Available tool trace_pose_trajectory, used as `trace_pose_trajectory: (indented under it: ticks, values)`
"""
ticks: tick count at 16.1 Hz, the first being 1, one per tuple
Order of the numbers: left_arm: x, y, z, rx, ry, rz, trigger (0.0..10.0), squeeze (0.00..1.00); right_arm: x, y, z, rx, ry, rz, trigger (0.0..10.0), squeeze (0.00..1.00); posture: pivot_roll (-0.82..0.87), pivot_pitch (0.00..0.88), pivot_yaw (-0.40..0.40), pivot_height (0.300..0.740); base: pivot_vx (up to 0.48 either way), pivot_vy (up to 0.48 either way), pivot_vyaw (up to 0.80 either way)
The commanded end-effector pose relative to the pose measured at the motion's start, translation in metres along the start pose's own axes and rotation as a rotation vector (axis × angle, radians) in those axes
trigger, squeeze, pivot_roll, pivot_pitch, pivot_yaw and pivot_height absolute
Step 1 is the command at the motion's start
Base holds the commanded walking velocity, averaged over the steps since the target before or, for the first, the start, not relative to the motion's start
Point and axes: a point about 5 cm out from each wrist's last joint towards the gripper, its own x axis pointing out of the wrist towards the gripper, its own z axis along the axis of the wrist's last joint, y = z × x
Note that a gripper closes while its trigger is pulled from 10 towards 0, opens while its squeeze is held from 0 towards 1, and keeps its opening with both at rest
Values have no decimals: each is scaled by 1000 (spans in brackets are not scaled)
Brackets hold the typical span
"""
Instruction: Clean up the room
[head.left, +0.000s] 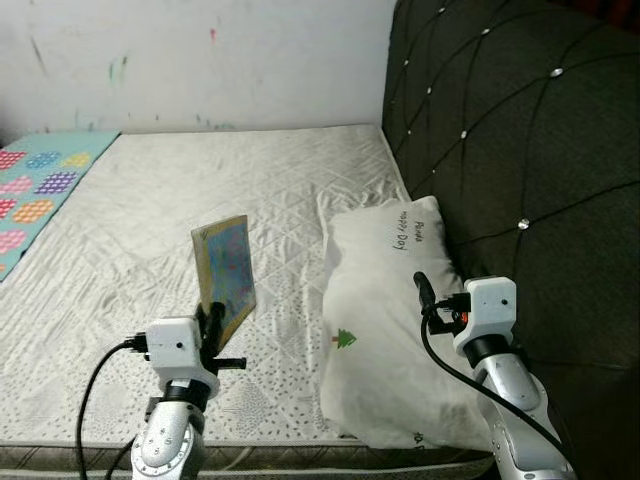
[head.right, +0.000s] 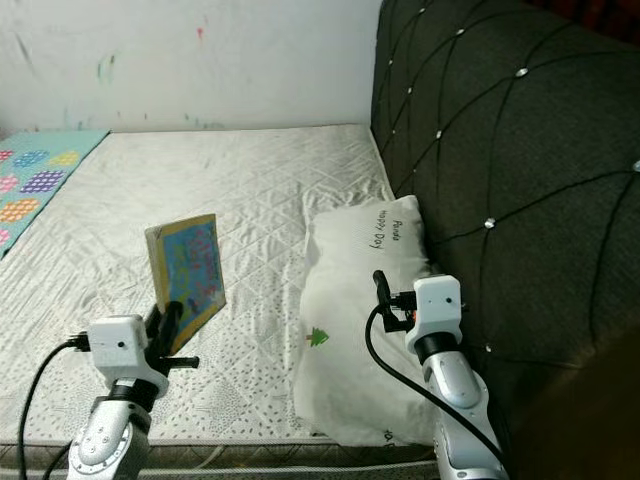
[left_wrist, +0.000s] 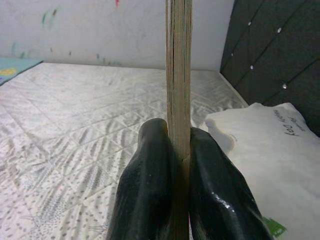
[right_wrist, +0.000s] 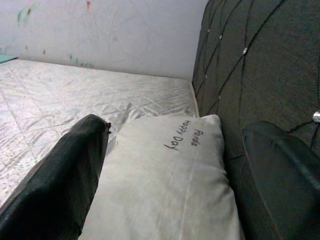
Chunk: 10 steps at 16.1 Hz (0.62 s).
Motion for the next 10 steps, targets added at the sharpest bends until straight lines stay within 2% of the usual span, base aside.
trace_pose_trajectory:
  ticks: [1, 6, 10]
  values:
    - [3, 2, 6, 8, -28, 0, 10000, 0, 2, 2, 2, -2, -8, 10, 10000, 0, -100, 0, 52, 740, 0, 480, 0]
    - [3, 2, 6, 10, -28, -4, 10000, 0, 2, 2, 1, 0, -6, 9, 10000, 0, -100, 0, 54, 740, 0, 480, 0]
    - [3, 3, 6, 23, -30, 9, 10000, 0, 2, 2, 0, 0, -4, 10, 10000, 0, -100, 0, 54, 740, 0, 0, 0]
